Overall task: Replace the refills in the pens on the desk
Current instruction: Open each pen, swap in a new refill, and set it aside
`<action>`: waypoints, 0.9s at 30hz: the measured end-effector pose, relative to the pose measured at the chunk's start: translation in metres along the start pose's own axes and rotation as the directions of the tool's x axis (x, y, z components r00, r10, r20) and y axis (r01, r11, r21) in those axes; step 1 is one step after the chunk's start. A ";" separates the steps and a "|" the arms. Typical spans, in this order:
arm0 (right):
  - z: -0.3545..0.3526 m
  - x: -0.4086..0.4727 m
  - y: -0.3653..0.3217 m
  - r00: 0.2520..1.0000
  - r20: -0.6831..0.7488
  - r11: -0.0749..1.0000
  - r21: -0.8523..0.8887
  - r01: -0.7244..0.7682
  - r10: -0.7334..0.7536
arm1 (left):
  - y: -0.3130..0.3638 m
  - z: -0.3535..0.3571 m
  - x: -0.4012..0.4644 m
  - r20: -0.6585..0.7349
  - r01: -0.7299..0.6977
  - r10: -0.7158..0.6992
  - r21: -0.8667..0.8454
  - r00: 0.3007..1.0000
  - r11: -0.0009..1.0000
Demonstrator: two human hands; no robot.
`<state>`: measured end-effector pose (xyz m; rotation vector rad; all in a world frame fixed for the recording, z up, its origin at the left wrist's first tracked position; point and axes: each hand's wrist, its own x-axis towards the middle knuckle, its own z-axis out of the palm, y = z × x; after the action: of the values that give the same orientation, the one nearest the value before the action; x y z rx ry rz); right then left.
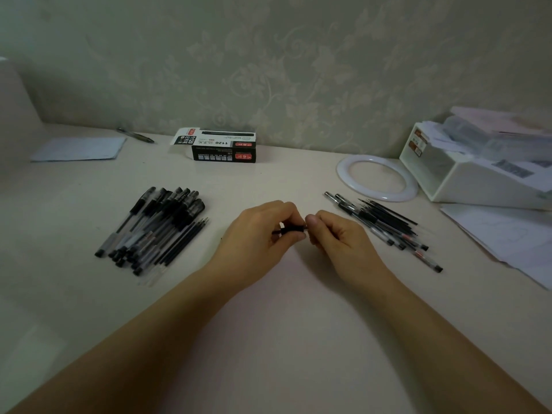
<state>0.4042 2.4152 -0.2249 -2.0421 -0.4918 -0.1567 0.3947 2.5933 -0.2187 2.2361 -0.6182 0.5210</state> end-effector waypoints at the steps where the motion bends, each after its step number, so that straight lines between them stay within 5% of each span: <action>1: 0.000 0.000 0.001 0.999 -0.045 0.999 -0.020 0.025 -0.026 | -0.001 0.000 0.000 -0.003 0.007 -0.007 -0.001 1.000 1.000; 5: -0.005 0.004 0.013 0.972 -0.220 0.962 -0.271 0.018 -0.080 | -0.012 -0.001 -0.002 0.009 0.102 -0.102 0.074 0.995 0.992; 10: -0.003 0.005 0.024 0.994 -0.109 0.897 -0.441 -0.035 -0.014 | -0.019 -0.006 -0.001 0.028 0.156 -0.162 0.152 0.986 0.976; 27: 0.001 0.002 0.010 0.993 0.007 0.983 -0.147 0.114 -0.114 | -0.014 -0.005 0.000 0.090 0.107 -0.116 0.100 0.989 0.989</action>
<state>0.4099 2.4122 -0.2328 -2.1577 -0.6122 -0.2698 0.4017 2.6056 -0.2234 2.3813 -0.5224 0.3959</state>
